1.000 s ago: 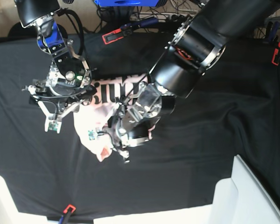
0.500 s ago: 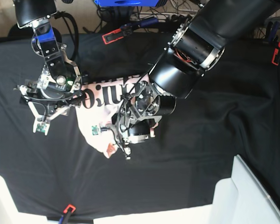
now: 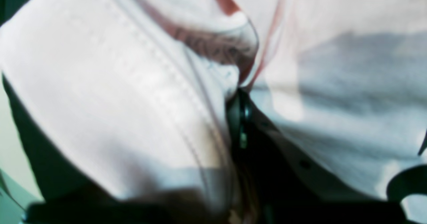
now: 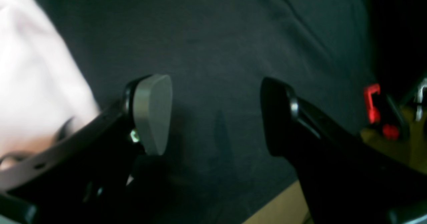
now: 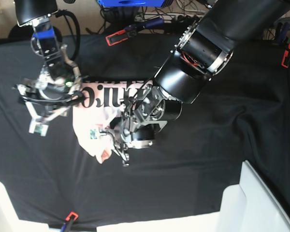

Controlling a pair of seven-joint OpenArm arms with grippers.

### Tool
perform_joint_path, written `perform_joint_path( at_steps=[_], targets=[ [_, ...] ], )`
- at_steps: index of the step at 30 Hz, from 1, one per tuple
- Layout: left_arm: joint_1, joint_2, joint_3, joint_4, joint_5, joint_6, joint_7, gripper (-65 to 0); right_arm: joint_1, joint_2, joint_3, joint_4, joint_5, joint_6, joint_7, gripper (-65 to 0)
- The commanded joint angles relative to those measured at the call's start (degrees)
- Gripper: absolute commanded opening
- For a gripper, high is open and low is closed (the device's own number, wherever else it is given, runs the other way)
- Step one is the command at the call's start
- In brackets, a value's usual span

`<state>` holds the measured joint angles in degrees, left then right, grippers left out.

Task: Fold the T-shirt properly
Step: 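Rotate and lay the bundle flat with the left gripper, lettering side up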

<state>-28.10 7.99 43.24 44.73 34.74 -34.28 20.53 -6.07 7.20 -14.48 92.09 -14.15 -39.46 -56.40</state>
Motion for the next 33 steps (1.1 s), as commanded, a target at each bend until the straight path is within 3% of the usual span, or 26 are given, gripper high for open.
perform_joint_path(
  at_steps=[1, 5, 17, 22, 33],
  targets=[
    [-1.6, 1.0, 1.1, 0.9, -0.5, 0.4, -2.0, -65.0, 1.1, 0.6, 1.8, 1.0, -1.5, -0.5, 1.2, -25.7],
    [-1.6, 1.0, 2.4, 0.4, -0.5, 0.4, -2.0, -65.0, 1.2, 0.7, 4.3, 1.0, -1.5, -0.5, 1.2, -25.7],
    [-4.5, 1.0, 2.0, -1.7, -0.7, 0.4, -1.8, -65.0, 0.8, 0.6, 4.0, 0.7, -1.5, -0.5, 1.3, -25.7],
    [-4.7, 1.0, 2.0, -1.4, -0.7, 0.4, 2.8, -65.0, 0.9, 0.6, 4.0, 0.7, -1.5, -0.5, 1.3, -25.7],
    [-4.7, 1.0, 2.0, -1.4, -0.7, 0.4, 3.2, -65.0, 0.7, 0.6, 3.9, 0.6, -1.5, -0.5, 3.4, -25.7]
  ],
)
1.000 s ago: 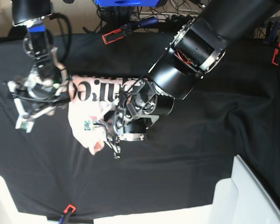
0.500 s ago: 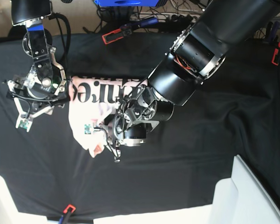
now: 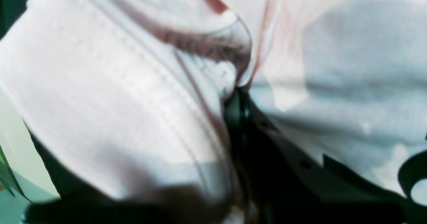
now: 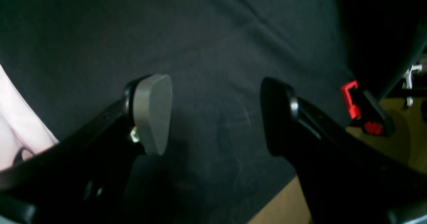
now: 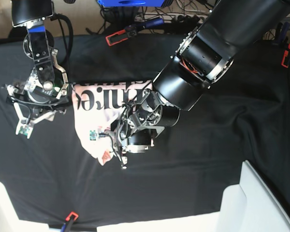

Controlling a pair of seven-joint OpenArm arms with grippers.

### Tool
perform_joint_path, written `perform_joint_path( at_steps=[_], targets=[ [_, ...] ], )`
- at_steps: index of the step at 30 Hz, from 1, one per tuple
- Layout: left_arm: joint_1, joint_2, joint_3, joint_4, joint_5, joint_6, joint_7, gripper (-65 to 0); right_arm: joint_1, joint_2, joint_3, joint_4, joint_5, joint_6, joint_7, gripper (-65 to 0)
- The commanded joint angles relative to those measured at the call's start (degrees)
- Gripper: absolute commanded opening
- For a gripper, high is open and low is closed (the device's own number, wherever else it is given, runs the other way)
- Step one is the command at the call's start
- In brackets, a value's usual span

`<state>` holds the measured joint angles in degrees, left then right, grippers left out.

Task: Fold the T-shirt properly
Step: 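Rotate and lay the bundle flat with the left gripper, lettering side up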

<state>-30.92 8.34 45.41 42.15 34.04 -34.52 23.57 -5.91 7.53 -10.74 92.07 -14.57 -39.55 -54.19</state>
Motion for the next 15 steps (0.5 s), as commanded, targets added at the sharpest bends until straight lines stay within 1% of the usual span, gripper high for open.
perform_joint_path(
  at_steps=[1, 3, 5, 7, 8, 10, 11, 15],
  targets=[
    [-1.9, 0.7, -0.2, 1.1, 0.0, 0.7, 0.2, -64.0, 0.4, 0.3, 0.1, 0.5, -1.1, -0.4, 1.2, -25.7],
    [-1.9, 0.7, -0.3, 1.1, 0.0, 0.7, 0.2, -57.6, 0.4, 0.3, 0.1, 0.5, -1.1, -0.4, 1.3, -25.7],
    [-2.0, 0.7, -0.3, 1.1, 0.0, 0.9, 0.3, -47.7, 0.4, 0.3, 0.1, 0.5, -1.1, -0.4, 1.3, -25.7],
    [-2.0, 0.7, -0.3, 1.1, 1.3, 2.7, 0.4, -41.5, 0.4, 0.3, 0.1, 0.5, -1.1, -0.4, 1.3, -25.7],
    [-2.0, 0.7, -0.3, 1.1, 2.7, 4.2, 1.1, -39.0, 0.4, 0.3, 0.1, 0.5, -1.1, -0.4, 1.3, -25.7],
    [-2.0, 0.7, -0.3, 1.1, 5.4, 7.2, 1.8, -36.1, 0.4, 0.3, 0.1, 0.5, -1.1, -0.4, 1.3, -25.7],
    [-2.0, 0.7, -0.3, 1.1, 6.3, 8.0, 1.8, -35.9, 0.4, 0.1, 0.1, 0.5, -1.1, -0.4, 1.3, -25.7],
    [-3.8, 0.7, -0.4, 1.2, 6.5, 8.4, 1.9, -35.9, 0.4, -0.1, 0.1, 0.5, -1.1, -0.4, 1.3, -25.7]
  ],
)
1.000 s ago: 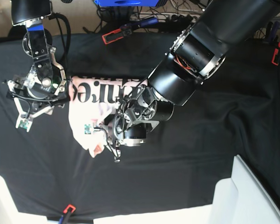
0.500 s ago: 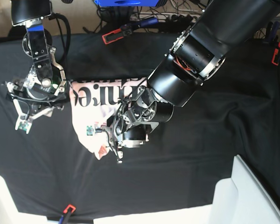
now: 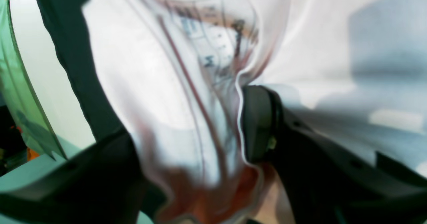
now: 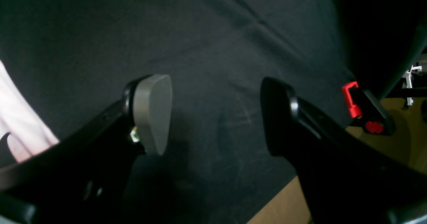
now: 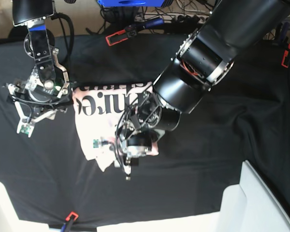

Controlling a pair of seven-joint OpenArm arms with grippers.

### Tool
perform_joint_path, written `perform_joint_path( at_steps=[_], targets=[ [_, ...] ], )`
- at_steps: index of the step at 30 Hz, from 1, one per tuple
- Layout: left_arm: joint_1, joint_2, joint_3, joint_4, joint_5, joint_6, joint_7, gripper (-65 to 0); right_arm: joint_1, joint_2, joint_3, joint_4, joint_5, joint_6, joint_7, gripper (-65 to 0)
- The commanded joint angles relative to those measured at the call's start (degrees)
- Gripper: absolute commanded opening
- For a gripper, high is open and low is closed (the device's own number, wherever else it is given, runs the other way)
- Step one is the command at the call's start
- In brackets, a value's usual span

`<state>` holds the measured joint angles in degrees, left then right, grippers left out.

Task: Fold the T-shirt properly
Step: 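Rotate and lay the bundle flat with the left gripper, lettering side up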

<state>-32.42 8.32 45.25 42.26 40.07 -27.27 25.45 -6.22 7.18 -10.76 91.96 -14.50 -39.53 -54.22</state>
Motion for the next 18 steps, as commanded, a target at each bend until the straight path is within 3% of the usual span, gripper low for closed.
perform_joint_path(
  at_steps=[1, 5, 10, 15, 18],
  targets=[
    [-2.6, 0.7, -0.2, 1.7, 0.5, 1.1, 0.0, -35.9, 0.7, 0.2, 0.2, 0.7, -1.2, -0.5, 1.3, -25.7],
    [-2.3, 0.7, -1.7, 8.1, 0.5, 0.9, 0.5, -35.9, 0.7, 0.2, 0.2, 0.7, -1.2, -0.5, 1.3, -25.7],
    [-2.3, 0.7, -4.9, 14.0, 0.9, 0.7, 5.3, -35.9, 0.7, 0.2, 0.2, 0.7, -1.1, -0.5, 1.3, -25.7],
    [-1.0, 0.7, -3.7, 14.7, 0.8, -4.1, 9.7, -35.9, 0.7, 0.2, 0.2, 0.7, -1.1, -0.5, 1.3, -25.7],
    [1.6, 0.3, -3.9, 20.3, 0.8, -4.4, 10.6, -35.9, 0.7, 0.2, 0.2, 0.7, -1.1, -0.5, 1.3, -25.7]
  ],
)
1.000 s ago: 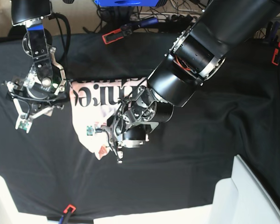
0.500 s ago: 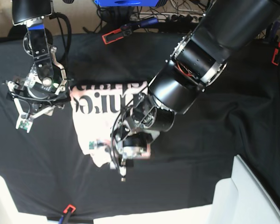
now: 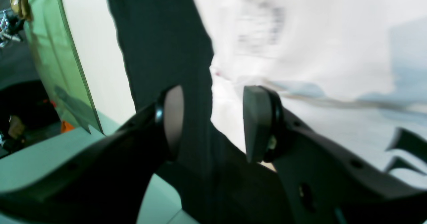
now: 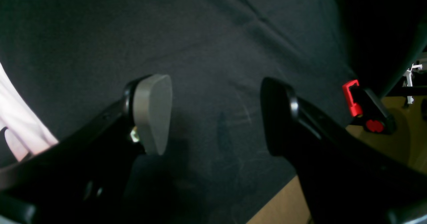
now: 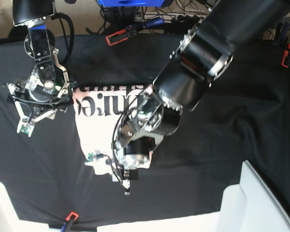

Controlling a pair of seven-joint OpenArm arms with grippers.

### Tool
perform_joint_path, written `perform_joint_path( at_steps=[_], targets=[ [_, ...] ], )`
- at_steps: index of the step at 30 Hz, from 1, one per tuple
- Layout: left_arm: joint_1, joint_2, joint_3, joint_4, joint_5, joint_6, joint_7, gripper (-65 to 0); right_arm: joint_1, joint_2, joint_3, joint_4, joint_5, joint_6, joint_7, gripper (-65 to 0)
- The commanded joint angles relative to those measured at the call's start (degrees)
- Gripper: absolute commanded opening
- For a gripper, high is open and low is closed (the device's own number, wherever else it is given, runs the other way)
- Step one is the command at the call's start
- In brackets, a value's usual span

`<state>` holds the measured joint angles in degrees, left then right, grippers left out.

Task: Fold the T-shirt properly
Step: 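Rotate and lay the bundle flat with the left gripper, lettering side up, then open the left gripper and raise both grippers off the shirt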

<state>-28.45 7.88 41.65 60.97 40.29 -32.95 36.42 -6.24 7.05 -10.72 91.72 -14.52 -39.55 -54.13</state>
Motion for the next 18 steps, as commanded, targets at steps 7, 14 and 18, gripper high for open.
perform_joint_path(
  at_steps=[7, 14, 18],
  targets=[
    [9.7, 1.0, -8.9, 23.4, 0.2, 1.3, 3.1, -50.2, 0.0, 0.6, -3.5, 1.2, -1.1, -0.4, 1.2, -25.7],
    [22.7, -1.6, -18.5, 34.0, -12.7, 1.2, 2.9, -65.0, -4.2, 0.8, -8.6, 5.4, -1.1, 1.2, 5.9, -28.4],
    [26.5, -5.7, -21.4, 36.8, -23.9, 1.2, 2.8, -65.0, -7.3, 0.3, -8.5, 9.2, -1.1, 13.8, 9.4, -52.7]
  ],
)
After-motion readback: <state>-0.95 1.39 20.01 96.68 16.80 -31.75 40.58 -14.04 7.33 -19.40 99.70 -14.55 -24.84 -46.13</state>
